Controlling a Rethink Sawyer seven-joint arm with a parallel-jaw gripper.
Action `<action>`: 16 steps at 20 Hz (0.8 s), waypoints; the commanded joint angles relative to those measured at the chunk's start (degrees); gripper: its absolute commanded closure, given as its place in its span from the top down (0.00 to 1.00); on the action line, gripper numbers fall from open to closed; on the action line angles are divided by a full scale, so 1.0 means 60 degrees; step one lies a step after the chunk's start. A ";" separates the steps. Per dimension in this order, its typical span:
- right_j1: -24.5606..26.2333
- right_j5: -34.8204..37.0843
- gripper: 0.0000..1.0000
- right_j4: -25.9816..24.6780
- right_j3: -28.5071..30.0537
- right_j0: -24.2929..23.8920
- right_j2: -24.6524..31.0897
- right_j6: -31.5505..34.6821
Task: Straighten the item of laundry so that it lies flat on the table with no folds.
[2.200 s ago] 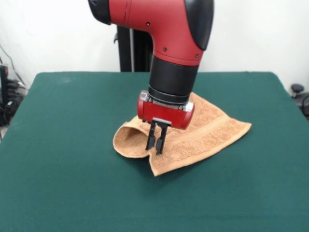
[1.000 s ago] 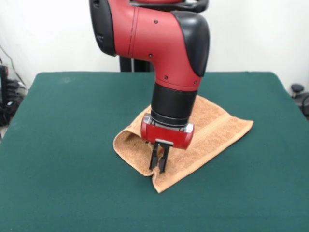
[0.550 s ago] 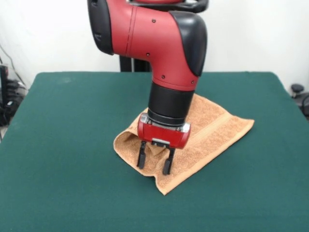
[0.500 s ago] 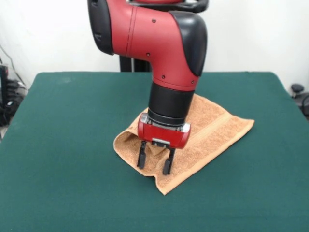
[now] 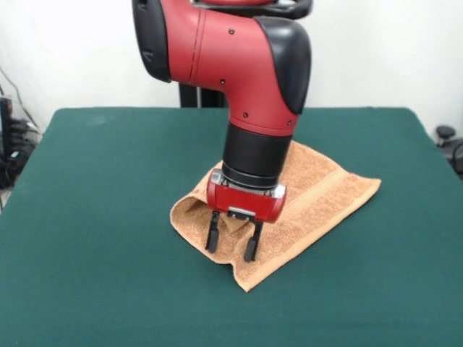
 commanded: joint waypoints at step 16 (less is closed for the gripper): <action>-0.0847 0.0585 1.00 0.0009 0.1472 -0.0125 0.1220 0.0666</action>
